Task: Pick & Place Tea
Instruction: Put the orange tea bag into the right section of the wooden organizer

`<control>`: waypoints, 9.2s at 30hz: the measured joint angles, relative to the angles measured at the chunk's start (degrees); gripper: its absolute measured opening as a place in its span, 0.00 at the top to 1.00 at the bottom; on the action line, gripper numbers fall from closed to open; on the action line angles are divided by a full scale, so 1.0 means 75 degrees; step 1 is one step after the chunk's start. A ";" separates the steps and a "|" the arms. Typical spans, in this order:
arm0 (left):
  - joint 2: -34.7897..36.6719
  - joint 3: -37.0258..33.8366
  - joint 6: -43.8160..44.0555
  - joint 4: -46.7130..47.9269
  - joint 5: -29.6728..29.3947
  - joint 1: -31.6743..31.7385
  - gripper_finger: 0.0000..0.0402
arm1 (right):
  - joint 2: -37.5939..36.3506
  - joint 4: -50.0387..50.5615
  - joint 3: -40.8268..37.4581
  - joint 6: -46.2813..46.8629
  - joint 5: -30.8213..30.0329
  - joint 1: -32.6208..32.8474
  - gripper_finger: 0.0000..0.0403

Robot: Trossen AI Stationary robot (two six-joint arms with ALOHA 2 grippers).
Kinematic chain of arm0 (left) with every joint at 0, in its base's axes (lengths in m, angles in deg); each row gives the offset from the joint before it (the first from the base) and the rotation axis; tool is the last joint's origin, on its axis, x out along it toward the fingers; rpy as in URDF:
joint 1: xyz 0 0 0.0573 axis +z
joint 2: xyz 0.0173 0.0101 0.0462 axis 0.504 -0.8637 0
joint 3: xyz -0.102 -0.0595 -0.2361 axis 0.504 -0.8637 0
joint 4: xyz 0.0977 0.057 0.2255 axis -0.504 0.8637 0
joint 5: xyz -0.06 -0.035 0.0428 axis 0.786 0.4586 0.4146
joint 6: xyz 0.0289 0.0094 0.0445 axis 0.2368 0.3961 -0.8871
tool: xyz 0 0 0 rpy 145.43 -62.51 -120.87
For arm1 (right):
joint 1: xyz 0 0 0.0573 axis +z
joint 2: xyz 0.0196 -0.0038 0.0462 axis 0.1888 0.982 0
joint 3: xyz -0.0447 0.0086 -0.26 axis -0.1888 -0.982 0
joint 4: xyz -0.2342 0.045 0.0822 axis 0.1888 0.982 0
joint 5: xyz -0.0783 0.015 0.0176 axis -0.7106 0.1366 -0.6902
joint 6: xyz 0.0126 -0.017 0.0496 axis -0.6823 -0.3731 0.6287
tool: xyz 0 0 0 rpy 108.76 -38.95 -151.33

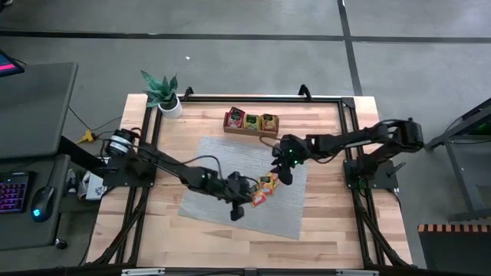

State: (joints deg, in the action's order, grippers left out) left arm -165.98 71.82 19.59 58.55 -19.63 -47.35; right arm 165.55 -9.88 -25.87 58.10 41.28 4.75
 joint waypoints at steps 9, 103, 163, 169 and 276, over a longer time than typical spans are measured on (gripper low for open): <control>-0.1406 0.1745 -0.0154 0.1400 0.0034 -0.0030 1.00 | 0.0256 -0.0306 0.0000 -0.0286 0.0491 0.0257 0.59; -0.2019 0.2039 0.0953 0.2577 -0.0132 -0.0072 1.00 | 0.3117 -0.4015 0.0417 0.1516 0.2011 0.0729 0.99; 0.4579 -0.4098 -0.0680 -0.1885 0.5215 0.5380 0.76 | -0.0543 -0.1969 0.0413 -0.1188 0.1407 -0.3983 1.00; 0.4607 -0.4097 -0.0742 -0.1909 0.6737 0.6141 0.76 | 0.0448 -0.2037 0.0593 -0.1089 0.1595 -0.4136 1.00; 0.2649 -0.2111 0.0280 -0.0828 0.0284 0.0785 0.76 | -0.1396 0.3328 0.1222 0.0250 -0.0527 -0.0144 0.64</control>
State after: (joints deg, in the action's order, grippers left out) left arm -146.11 55.99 21.69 52.34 -17.50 -41.47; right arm 155.07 15.08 -16.71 59.97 37.33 3.67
